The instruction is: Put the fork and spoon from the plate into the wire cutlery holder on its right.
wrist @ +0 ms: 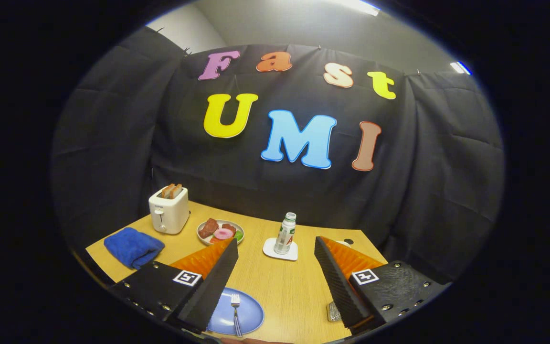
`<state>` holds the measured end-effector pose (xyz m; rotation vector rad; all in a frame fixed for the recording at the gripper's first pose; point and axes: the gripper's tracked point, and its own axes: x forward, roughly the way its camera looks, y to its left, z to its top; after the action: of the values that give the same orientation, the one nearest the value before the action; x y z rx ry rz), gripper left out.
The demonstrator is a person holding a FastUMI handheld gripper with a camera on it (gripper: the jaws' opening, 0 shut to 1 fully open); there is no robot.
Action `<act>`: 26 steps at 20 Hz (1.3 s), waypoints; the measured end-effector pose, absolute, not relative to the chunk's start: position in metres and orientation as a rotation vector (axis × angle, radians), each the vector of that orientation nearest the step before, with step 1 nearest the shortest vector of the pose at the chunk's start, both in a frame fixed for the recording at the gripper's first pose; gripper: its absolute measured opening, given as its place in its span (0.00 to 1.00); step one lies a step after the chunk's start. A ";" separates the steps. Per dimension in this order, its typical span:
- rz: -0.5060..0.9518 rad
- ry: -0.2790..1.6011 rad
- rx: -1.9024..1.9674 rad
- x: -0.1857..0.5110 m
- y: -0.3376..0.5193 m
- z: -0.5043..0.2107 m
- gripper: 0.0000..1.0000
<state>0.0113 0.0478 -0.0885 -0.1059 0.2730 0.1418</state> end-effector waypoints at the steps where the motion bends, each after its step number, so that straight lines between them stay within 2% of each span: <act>1: 0.157 0.292 -0.129 0.010 0.051 -0.097 0.97; 11: 0.281 0.522 -0.136 -0.016 0.087 -0.170 0.97; 26: 0.351 0.930 -0.175 -0.055 0.094 -0.276 0.97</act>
<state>-0.0553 0.0936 -0.2758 -0.1751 0.9295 0.3505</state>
